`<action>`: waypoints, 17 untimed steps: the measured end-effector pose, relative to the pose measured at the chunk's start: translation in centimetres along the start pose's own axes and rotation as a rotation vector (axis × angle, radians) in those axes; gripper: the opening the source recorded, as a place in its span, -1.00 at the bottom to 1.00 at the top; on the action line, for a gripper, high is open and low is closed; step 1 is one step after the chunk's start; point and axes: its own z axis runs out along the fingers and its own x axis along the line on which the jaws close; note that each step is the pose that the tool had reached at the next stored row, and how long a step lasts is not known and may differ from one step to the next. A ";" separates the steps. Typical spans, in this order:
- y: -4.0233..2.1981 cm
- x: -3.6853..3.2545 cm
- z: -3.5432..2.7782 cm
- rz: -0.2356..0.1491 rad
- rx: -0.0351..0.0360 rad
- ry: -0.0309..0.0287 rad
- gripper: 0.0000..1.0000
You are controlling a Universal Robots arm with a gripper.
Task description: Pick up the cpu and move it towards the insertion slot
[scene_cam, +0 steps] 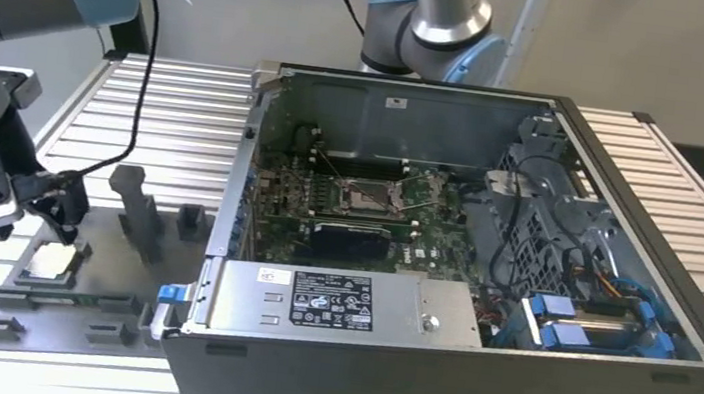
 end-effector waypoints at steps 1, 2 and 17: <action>-0.17 -0.19 0.03 0.000 -0.0002 0.0008 1.00; -0.28 -0.38 0.08 0.000 -0.0002 0.0015 1.00; -0.96 -0.69 1.82 -0.015 -0.0002 0.0025 1.00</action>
